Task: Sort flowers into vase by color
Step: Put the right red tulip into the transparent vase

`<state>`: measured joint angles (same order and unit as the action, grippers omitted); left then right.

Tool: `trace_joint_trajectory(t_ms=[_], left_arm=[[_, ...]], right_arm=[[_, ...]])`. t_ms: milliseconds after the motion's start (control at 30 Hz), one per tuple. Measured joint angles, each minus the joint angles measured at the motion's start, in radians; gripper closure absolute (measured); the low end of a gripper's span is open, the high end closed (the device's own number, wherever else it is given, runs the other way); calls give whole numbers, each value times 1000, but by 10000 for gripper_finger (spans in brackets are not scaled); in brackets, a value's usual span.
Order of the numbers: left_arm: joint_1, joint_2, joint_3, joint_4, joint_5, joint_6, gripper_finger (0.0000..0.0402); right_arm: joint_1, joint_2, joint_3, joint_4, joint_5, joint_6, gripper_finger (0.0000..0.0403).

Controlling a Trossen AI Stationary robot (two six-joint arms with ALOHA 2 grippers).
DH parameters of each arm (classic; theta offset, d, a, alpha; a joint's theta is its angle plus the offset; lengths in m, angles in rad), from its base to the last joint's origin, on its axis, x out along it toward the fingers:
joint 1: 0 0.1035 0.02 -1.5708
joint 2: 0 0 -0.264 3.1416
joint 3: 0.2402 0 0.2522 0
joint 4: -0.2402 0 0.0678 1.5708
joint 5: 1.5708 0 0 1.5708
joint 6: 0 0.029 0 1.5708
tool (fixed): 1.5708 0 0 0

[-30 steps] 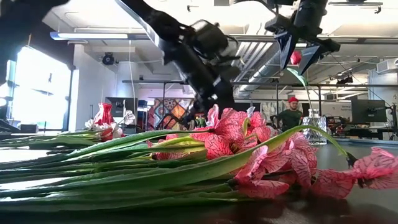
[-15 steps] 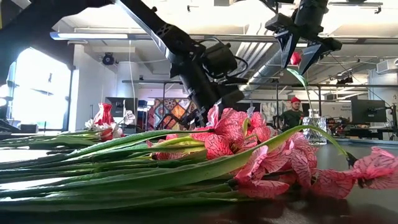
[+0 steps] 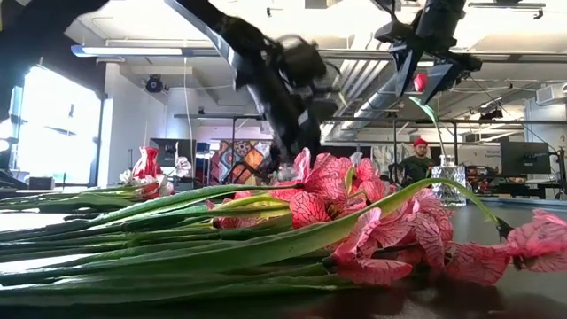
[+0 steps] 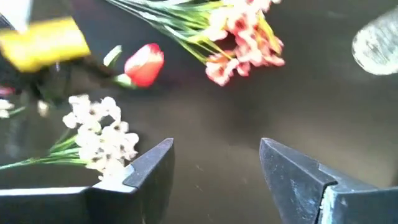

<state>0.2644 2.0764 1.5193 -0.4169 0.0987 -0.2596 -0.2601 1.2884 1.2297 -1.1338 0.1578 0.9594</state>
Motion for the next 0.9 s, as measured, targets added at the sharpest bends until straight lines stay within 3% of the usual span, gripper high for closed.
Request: trace_joint_trajectory(t_ms=[267, 467, 733, 900], left_arm=[[68, -220, 1, 38, -8, -16, 395], [118, -336, 1, 201, -14, -80, 395], [111, -375, 2, 538, 95, -176, 394], [83, -376, 3, 623, 107, -192, 394]], right_arm=[[74, -30, 0, 298, 10, -160, 179], [112, -46, 0, 531, 50, -240, 179], [112, -32, 0, 778, 77, -349, 179], [110, -32, 0, 827, 96, -358, 179]])
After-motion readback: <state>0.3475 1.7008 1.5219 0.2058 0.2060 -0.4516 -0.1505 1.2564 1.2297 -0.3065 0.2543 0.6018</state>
